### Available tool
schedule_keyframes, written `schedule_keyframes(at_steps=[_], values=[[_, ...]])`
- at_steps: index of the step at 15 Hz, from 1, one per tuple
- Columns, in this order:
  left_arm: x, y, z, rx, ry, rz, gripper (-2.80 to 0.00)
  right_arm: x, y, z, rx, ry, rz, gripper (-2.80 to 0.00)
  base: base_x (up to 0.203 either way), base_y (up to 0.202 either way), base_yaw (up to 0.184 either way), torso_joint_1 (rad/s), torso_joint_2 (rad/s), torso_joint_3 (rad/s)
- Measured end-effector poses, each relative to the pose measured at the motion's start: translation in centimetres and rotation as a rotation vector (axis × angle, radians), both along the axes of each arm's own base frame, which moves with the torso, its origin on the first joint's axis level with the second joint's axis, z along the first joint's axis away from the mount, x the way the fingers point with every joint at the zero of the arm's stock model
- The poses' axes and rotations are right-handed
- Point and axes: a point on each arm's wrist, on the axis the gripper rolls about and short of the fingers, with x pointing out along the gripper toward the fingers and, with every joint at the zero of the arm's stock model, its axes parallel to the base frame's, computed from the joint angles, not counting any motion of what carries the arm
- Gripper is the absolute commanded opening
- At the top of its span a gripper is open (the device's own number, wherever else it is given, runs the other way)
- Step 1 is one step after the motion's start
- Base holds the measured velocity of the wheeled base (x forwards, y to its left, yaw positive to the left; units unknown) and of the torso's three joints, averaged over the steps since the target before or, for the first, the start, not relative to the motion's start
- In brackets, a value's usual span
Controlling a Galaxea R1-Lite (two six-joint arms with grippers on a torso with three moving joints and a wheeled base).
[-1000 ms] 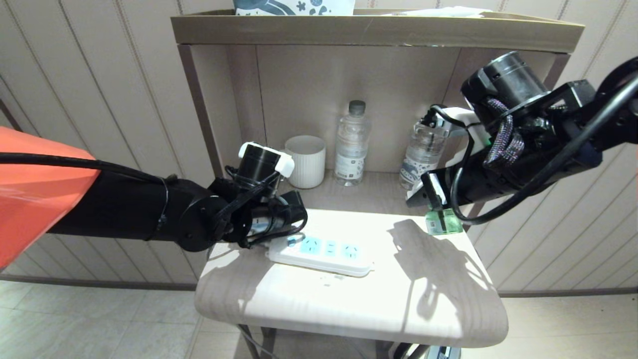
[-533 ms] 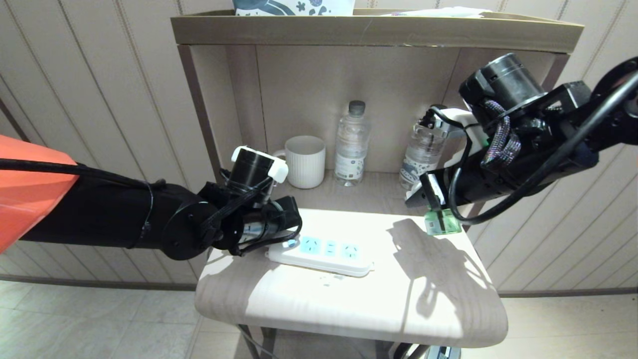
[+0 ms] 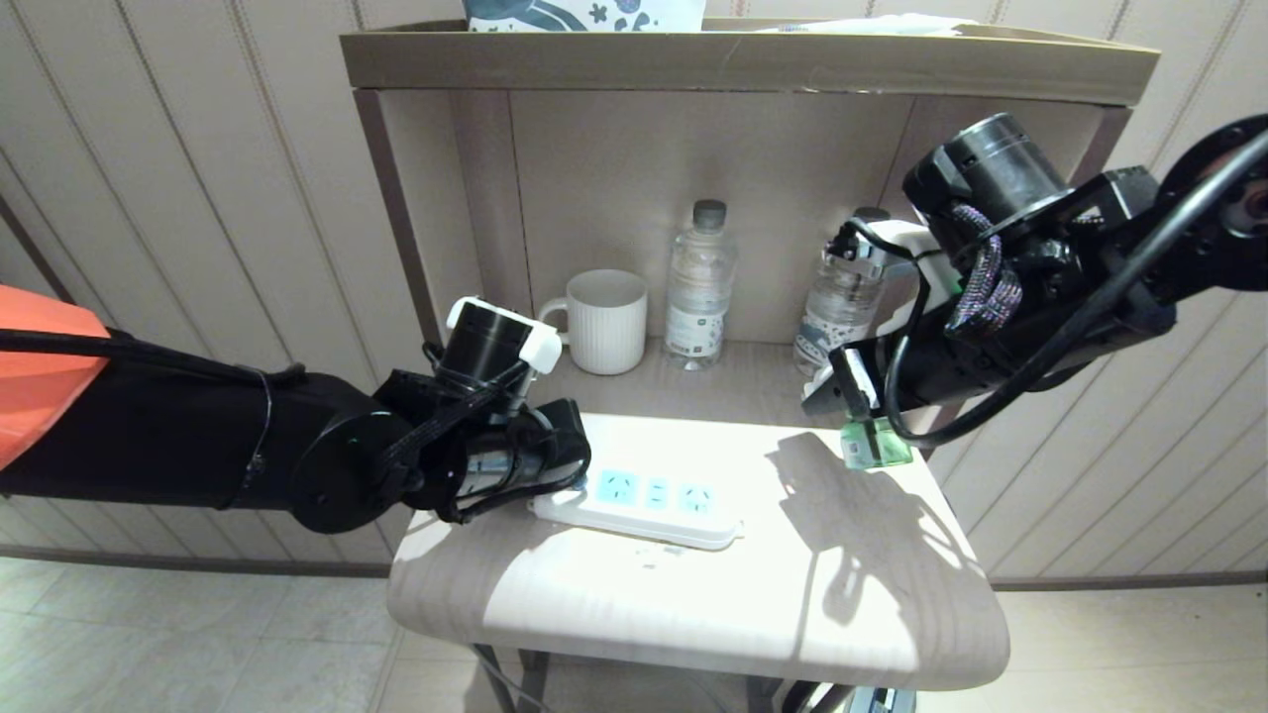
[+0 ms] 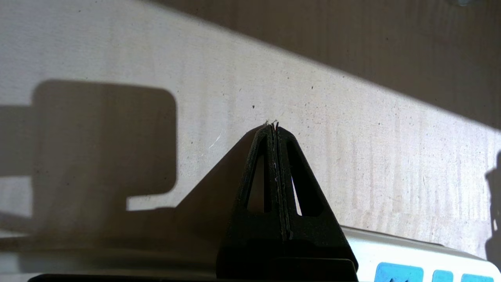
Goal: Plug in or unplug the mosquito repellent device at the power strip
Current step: Insert the plug into the socket
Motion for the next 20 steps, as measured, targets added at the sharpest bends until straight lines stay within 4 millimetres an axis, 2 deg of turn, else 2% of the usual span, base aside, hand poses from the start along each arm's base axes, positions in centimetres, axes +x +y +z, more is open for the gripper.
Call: schedule_keyframes(at_steps=[9, 13, 15, 20], values=[[-2.7, -0.9, 0.3, -0.007, 0.010, -0.057, -2.80, 0.2, 0.1, -0.1, -0.001, 0.001, -0.001, -2.80, 0.000, 0.000, 0.000, 0.000, 0.00, 0.000], [-2.5, -0.9, 0.6, -0.011, -0.001, -0.054, -2.80, 0.3, 0.1, -0.1, -0.001, 0.002, -0.001, -2.80, 0.000, 0.000, 0.000, 0.000, 0.00, 0.000], [-1.2, -0.6, 1.4, -0.039, -0.035, -0.022, -2.80, 0.4, 0.2, -0.2, -0.003, 0.005, -0.002, -2.80, 0.000, 0.000, 0.000, 0.000, 0.00, 0.000], [3.8, 1.5, 3.4, -0.097, -0.128, 0.100, -2.80, 0.4, 0.2, -0.3, -0.005, 0.009, -0.001, -2.80, 0.000, 0.000, 0.000, 0.000, 0.00, 0.000]])
